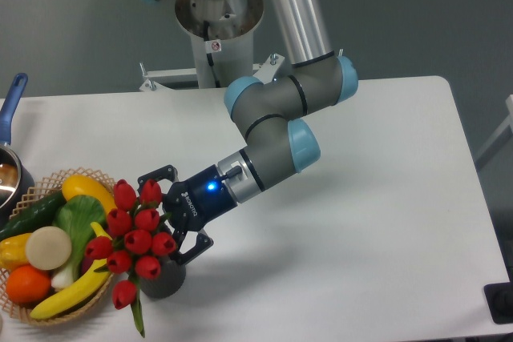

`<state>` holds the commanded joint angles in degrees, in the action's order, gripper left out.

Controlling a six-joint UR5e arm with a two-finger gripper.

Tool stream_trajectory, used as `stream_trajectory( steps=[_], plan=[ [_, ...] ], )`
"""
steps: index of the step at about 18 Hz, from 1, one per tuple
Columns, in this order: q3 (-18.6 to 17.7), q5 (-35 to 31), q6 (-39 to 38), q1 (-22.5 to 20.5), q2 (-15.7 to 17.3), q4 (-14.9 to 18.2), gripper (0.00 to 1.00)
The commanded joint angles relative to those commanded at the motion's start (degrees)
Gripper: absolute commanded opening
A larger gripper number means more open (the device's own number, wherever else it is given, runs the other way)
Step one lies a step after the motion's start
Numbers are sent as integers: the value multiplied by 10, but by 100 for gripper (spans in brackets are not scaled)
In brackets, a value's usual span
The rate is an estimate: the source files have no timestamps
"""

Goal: Insert the flowers into the vase
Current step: 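Lower the tulip stems down into the grey vase, then open the gripper and pull it back from the tulips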

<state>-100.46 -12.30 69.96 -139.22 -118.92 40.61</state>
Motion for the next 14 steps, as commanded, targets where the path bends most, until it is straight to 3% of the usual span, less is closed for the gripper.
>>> stream_trajectory(
  steps=[14],
  plan=[
    [-41, 1, -1, -46, 35, 0, 100]
  ],
)
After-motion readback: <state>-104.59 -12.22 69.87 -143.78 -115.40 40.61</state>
